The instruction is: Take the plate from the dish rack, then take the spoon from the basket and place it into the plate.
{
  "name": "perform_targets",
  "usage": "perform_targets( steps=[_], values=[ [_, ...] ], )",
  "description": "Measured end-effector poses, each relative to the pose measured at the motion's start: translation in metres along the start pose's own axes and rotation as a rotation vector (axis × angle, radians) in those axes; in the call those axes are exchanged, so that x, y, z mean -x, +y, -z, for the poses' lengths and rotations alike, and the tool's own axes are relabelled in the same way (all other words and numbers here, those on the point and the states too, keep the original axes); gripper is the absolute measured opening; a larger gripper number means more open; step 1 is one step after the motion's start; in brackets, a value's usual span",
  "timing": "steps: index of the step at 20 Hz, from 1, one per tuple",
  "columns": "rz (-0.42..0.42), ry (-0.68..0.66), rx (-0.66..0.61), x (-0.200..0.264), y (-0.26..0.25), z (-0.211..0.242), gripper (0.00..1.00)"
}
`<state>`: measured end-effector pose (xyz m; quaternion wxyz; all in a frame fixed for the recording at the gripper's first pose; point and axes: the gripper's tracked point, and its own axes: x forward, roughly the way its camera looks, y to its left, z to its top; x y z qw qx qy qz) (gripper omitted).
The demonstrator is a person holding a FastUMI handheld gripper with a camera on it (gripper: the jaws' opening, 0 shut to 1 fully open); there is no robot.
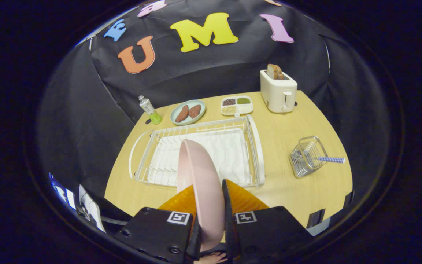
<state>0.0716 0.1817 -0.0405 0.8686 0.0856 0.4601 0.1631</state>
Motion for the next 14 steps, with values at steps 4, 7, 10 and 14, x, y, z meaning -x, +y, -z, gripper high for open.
perform_targets(
  steps=[4, 7, 10, 14],
  values=[
    [-0.035, 0.017, -0.055, -0.014, -0.032, 0.047, 0.32],
    [-0.097, 0.076, -0.142, -0.034, -0.038, 0.085, 0.31],
    [-0.149, 0.104, -0.212, -0.05, -0.039, 0.103, 0.32],
    [-0.209, 0.116, -0.286, -0.07, -0.032, 0.109, 0.32]
  ],
)
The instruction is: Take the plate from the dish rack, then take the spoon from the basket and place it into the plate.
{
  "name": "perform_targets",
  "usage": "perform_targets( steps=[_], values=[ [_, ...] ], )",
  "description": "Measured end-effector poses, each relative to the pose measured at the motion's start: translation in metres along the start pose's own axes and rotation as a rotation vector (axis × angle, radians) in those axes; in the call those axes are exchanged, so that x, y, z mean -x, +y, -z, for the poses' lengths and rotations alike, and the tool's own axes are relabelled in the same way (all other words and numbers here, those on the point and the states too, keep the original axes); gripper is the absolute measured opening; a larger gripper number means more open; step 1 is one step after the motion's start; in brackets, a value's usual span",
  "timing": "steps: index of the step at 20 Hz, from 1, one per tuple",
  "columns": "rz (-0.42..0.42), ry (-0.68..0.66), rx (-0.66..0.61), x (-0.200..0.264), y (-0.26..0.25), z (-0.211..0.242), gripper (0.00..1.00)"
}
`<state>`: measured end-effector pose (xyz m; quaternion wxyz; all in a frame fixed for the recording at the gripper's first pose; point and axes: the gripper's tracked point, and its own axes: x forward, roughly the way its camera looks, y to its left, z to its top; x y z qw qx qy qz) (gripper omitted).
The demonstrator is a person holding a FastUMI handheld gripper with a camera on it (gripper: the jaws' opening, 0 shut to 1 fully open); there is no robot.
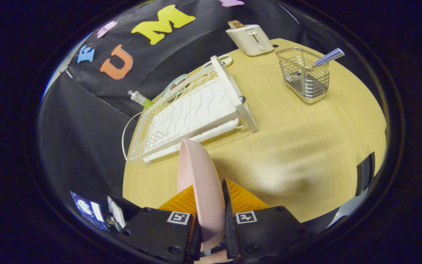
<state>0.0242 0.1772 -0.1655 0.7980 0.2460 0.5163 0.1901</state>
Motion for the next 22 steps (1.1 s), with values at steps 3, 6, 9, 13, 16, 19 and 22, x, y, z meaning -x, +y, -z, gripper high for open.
perform_targets(
  steps=[3, 6, 9, 13, 16, 19, 22],
  values=[
    [-0.041, 0.028, -0.013, -0.013, 0.008, 0.009, 0.33],
    [-0.053, 0.028, -0.022, -0.02, 0.009, 0.008, 0.35],
    [-0.054, 0.022, -0.022, -0.023, 0.005, 0.005, 0.41],
    [-0.049, -0.021, 0.023, -0.021, 0.004, 0.0, 0.46],
    [-0.042, -0.08, 0.082, -0.012, 0.007, -0.011, 0.5],
    [-0.012, -0.154, 0.149, 0.002, 0.004, -0.02, 0.69],
    [0.029, -0.24, 0.218, 0.021, 0.0, -0.027, 0.77]
  ],
)
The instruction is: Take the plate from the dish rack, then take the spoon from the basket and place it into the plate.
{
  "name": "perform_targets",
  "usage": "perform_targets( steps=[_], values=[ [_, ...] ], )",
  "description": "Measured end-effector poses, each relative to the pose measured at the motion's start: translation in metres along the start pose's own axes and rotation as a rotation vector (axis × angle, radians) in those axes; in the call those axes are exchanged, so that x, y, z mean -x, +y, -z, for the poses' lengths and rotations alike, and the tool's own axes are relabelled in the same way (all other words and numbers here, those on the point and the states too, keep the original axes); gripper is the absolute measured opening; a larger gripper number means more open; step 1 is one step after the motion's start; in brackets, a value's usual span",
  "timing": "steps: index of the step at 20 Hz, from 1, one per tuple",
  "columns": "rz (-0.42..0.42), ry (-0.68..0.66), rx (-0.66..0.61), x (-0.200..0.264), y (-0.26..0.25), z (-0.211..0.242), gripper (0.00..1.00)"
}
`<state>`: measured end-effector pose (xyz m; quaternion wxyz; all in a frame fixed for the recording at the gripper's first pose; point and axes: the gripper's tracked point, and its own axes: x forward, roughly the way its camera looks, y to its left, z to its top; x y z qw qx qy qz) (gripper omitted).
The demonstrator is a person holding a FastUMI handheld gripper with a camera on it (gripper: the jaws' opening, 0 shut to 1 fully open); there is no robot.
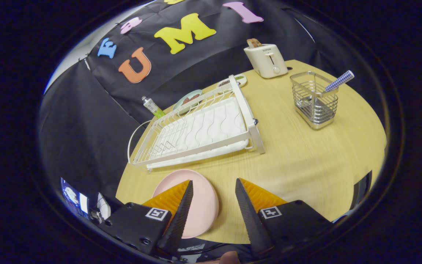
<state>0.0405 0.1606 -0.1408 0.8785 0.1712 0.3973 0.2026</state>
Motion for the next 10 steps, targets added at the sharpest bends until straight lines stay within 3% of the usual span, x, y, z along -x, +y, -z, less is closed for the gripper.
perform_targets(
  steps=[4, 10],
  values=[
    [0.033, -0.105, 0.089, 0.028, -0.003, -0.006, 0.79],
    [0.202, -0.383, 0.283, 0.083, -0.043, -0.036, 0.91]
  ],
)
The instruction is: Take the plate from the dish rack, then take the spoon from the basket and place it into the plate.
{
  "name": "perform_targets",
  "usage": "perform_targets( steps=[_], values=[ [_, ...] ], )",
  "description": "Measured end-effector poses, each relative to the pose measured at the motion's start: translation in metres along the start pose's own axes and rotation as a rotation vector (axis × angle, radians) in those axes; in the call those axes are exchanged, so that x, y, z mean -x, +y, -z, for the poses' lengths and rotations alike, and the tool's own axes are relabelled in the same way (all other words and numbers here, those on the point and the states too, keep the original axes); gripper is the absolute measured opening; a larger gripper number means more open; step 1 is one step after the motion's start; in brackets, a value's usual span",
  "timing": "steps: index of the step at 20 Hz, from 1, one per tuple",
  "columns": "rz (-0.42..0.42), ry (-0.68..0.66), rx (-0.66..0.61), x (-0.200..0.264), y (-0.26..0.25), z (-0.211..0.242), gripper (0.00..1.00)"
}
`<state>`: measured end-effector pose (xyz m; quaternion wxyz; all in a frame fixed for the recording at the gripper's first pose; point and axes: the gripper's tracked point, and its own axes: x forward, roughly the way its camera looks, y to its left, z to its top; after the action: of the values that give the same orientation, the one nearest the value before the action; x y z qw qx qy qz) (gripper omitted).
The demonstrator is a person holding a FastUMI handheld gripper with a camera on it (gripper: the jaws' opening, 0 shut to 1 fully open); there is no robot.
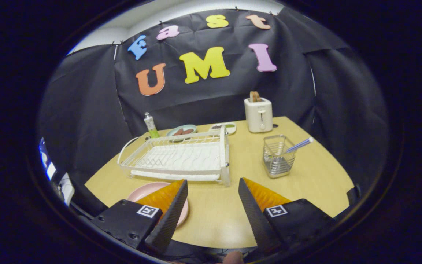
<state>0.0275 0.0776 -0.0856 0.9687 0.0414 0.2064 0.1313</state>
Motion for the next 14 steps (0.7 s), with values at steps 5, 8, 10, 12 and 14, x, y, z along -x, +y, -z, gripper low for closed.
perform_targets(
  steps=[5, 8, 10, 12, 14],
  values=[
    [0.073, -0.154, 0.061, 0.014, -0.047, -0.017, 0.91],
    [0.098, -0.192, 0.077, 0.012, -0.077, -0.018, 0.91],
    [0.099, -0.19, 0.05, 0.001, -0.099, -0.014, 0.91],
    [0.121, -0.186, 0.029, -0.016, -0.128, -0.011, 0.91],
    [0.135, -0.184, 0.016, -0.035, -0.149, -0.01, 0.91]
  ],
)
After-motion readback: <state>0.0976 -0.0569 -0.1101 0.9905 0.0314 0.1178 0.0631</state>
